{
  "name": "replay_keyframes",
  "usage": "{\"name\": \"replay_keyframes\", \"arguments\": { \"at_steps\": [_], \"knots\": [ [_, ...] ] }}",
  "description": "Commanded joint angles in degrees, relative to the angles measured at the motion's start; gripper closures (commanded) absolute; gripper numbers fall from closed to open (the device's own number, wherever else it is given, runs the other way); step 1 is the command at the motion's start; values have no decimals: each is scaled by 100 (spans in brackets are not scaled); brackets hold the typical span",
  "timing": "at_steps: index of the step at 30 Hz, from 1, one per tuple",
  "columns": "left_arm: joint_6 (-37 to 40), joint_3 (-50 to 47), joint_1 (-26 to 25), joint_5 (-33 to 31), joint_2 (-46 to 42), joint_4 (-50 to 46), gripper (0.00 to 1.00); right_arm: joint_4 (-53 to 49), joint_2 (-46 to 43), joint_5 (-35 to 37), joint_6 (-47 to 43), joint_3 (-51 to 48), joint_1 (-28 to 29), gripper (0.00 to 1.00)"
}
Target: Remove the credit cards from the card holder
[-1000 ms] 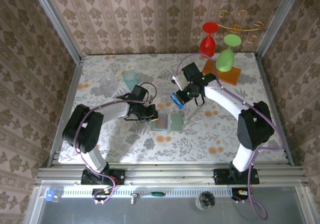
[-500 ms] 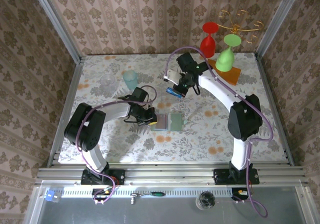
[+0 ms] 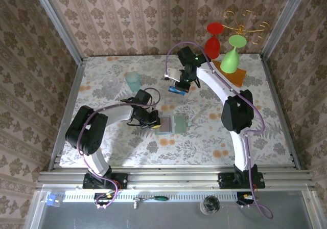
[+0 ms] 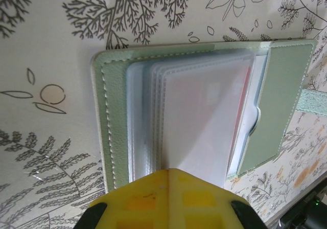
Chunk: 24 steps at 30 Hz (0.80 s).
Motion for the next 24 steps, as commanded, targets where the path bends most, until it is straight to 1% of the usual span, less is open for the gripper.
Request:
{"name": "replay_keyframes", "arguments": {
  "at_steps": [1, 14, 17, 24],
  "knots": [
    [-84, 2, -26, -85, -244, -191, 95, -736, 364, -287, -283, 521, -46, 100],
    [-40, -210, 170, -155, -761, -270, 93, -1944, 1687, -740, -645, 2399, -91, 100],
    [-28, -291, 223, -164, -852, -300, 92, -2104, 1881, -797, -672, 2610, -87, 100],
    [-21, -407, 298, -155, -934, -328, 92, -2351, 2064, -870, -735, 2609, -91, 100]
  ]
}}
